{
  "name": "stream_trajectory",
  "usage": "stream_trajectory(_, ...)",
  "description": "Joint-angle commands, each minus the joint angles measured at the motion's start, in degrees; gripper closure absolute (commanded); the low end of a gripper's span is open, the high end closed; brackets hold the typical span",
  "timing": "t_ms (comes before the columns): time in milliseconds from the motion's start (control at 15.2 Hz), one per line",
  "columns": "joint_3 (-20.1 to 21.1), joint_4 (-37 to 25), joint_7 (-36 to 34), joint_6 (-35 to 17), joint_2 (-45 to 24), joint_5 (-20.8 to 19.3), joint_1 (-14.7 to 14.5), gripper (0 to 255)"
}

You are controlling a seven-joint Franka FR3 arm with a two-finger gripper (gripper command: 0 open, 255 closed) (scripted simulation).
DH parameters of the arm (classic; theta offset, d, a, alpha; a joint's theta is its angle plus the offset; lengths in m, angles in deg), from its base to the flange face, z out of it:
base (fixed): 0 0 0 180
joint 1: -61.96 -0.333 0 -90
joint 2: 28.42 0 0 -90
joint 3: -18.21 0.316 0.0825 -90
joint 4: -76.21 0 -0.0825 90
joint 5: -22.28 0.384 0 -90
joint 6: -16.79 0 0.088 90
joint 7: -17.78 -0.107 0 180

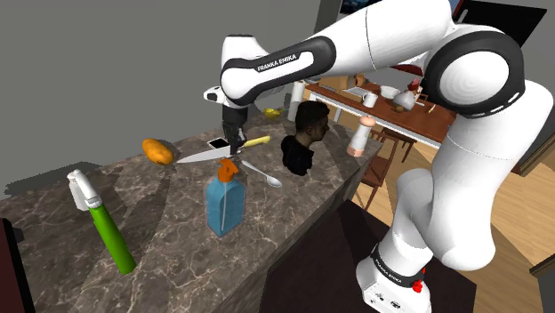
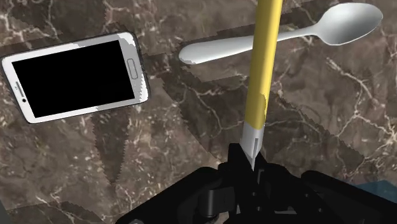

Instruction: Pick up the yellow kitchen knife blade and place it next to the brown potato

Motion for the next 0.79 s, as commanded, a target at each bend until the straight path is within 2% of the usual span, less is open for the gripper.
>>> stream_trajectory(0,0.07,0.89,0.35,-1.49,-0.67,0.46,0.07,255)
stream_trajectory(726,0.81,4.63,2.78,-9.13,-5.25,3.76,0.73,255)
